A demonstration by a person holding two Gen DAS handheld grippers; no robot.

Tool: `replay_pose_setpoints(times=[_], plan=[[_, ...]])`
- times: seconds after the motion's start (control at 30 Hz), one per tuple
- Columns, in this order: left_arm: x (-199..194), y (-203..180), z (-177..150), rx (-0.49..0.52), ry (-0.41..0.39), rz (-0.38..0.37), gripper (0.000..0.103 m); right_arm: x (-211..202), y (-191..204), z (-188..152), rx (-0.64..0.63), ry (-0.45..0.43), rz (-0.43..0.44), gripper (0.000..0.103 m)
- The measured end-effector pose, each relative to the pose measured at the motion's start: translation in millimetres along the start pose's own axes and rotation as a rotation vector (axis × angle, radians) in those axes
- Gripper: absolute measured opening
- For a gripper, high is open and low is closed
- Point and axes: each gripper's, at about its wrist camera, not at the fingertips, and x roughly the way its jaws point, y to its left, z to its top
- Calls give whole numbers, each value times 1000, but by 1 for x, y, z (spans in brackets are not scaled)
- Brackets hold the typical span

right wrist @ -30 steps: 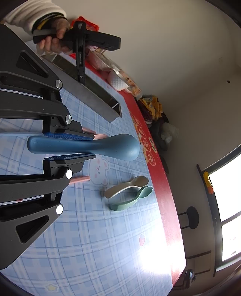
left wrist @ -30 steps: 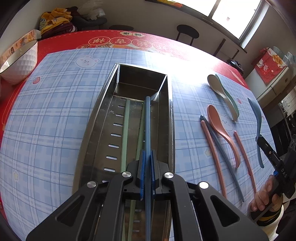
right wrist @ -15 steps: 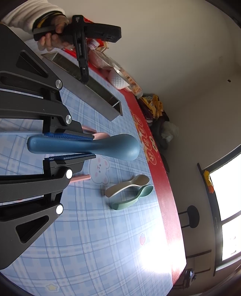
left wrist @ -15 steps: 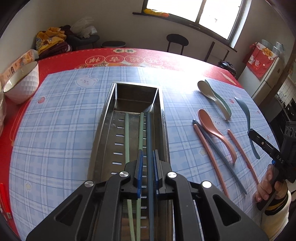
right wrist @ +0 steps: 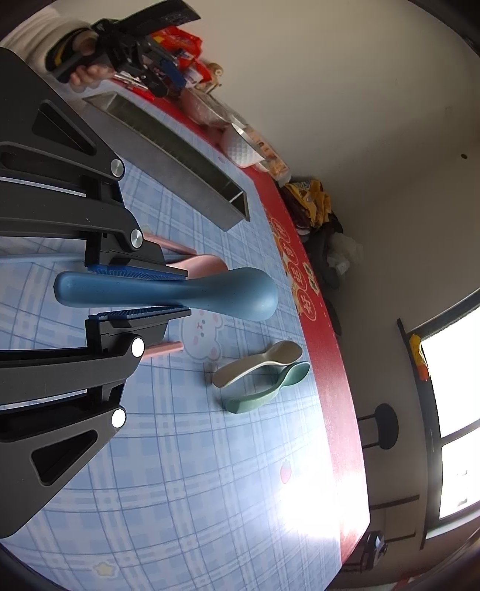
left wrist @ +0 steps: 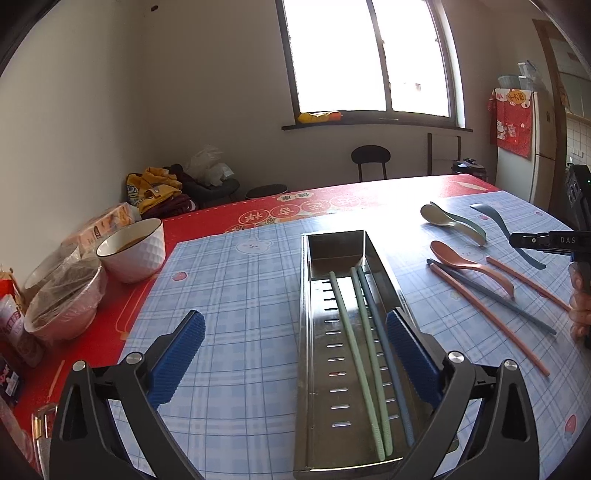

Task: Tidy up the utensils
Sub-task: 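Lower the blue spoon into the steel caddy and open the right tool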

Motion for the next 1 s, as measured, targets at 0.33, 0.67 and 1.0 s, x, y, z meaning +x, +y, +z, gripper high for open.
replay_pose_setpoints(times=[0.33,0.67,1.0], plan=[[-8,16,-13,-50,-64,-4,97,4,-6,4,41,30,-35,14],[-9,28,-16,-122,-63,30,97,9,8,9,12,51,-113,14],[-7,40,-17,-179,-50,20,97,37,75,24,-18,113,-57,14]])
